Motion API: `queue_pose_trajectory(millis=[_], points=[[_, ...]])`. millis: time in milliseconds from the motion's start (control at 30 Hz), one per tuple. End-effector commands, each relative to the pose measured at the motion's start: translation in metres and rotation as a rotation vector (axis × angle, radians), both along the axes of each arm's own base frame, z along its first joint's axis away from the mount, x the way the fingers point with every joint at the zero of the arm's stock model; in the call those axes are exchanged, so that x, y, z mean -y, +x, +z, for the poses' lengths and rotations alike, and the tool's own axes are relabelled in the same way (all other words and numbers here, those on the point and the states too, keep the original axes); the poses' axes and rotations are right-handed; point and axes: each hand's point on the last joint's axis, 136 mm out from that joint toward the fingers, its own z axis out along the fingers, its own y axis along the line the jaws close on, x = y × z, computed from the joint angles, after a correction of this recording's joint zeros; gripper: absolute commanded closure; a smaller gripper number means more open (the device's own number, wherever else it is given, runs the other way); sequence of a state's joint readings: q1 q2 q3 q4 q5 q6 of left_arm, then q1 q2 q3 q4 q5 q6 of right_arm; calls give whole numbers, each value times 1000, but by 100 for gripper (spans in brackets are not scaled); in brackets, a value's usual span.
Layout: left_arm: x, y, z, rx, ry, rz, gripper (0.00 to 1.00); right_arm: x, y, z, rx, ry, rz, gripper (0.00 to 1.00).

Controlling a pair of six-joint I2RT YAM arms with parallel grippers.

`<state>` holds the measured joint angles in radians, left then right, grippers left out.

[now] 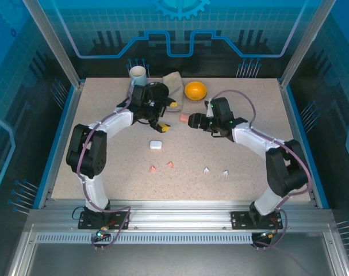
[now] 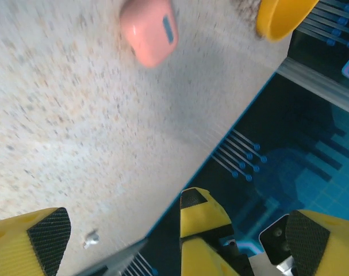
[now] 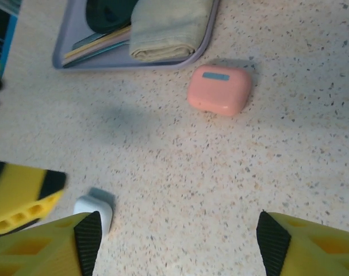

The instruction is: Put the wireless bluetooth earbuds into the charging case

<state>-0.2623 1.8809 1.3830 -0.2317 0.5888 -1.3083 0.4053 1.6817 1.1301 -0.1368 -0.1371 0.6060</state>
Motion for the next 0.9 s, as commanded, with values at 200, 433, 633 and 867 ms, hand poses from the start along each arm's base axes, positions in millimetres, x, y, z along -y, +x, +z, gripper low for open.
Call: queue_pose_trajectory(millis=[200,433,633,867], points=[[-69,-4,24,108,200,26,1,-6,38,-38,-223,-210,-13,22],[-88,-2,26,110,201,60,1,-24,50,-61,-339,-384,-117,17],[-91,0,24,104,185,65,1,-26,48,-82,-401,-498,-173,15],[-91,2,25,107,173,68,1,-28,56,-90,-392,-517,-215,16]])
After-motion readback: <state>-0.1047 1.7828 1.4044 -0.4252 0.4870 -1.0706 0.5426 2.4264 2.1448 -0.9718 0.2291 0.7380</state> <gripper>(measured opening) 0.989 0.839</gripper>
